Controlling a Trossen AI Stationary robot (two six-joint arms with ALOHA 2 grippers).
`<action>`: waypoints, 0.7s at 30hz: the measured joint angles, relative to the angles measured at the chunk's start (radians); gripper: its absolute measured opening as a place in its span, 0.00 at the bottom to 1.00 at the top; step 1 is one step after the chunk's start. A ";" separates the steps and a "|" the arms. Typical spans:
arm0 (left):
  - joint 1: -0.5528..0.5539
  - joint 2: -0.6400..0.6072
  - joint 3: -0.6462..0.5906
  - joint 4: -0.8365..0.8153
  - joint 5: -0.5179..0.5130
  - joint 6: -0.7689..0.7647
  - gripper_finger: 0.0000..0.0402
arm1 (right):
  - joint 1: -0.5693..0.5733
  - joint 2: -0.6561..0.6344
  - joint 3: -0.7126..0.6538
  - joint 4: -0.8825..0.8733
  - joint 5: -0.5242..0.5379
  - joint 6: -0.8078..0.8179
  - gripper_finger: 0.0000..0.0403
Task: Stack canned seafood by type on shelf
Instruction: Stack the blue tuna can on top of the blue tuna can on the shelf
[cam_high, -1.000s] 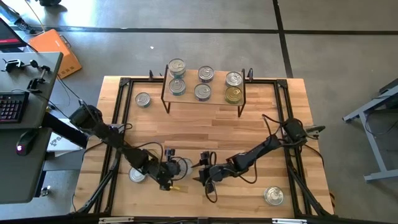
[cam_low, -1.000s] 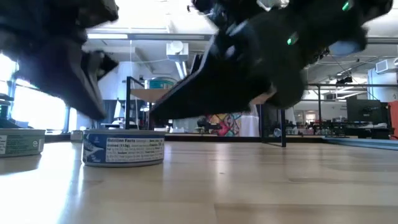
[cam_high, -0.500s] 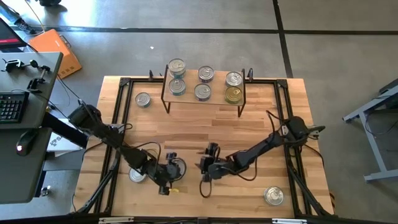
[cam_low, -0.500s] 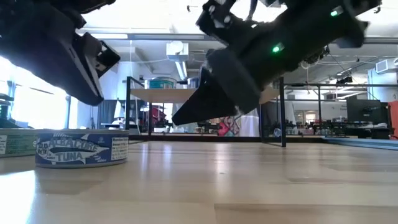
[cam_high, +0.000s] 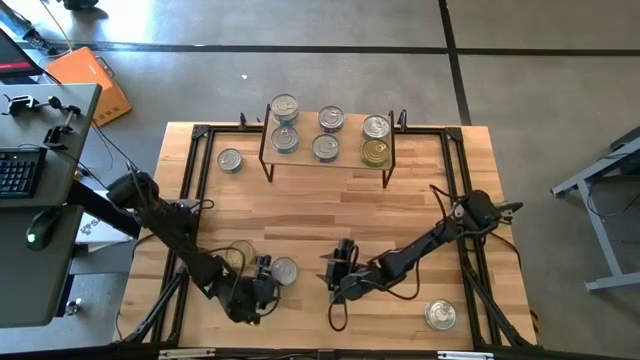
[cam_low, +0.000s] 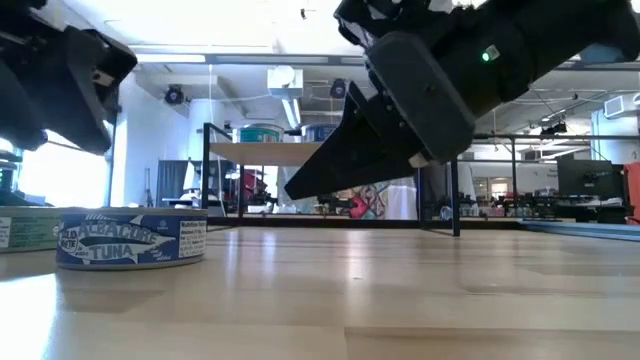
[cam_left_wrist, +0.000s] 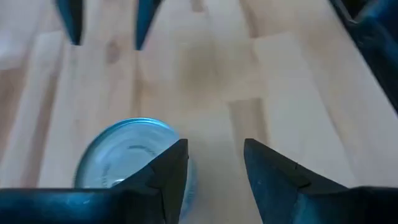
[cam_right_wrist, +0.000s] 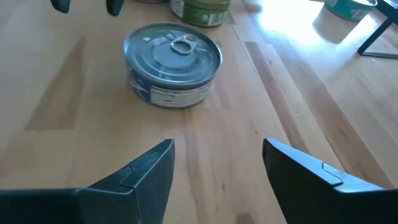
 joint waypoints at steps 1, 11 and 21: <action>-0.001 0.000 0.000 -0.006 -0.013 -0.016 0.38 | 0.000 0.000 0.000 -0.002 0.000 0.000 0.59; 0.008 0.106 0.000 -0.063 -0.030 0.184 0.42 | -0.004 0.000 0.000 -0.001 0.000 0.015 0.59; 0.022 0.177 0.005 -0.026 -0.097 0.194 0.09 | 0.030 0.000 0.000 0.049 0.021 -0.101 0.59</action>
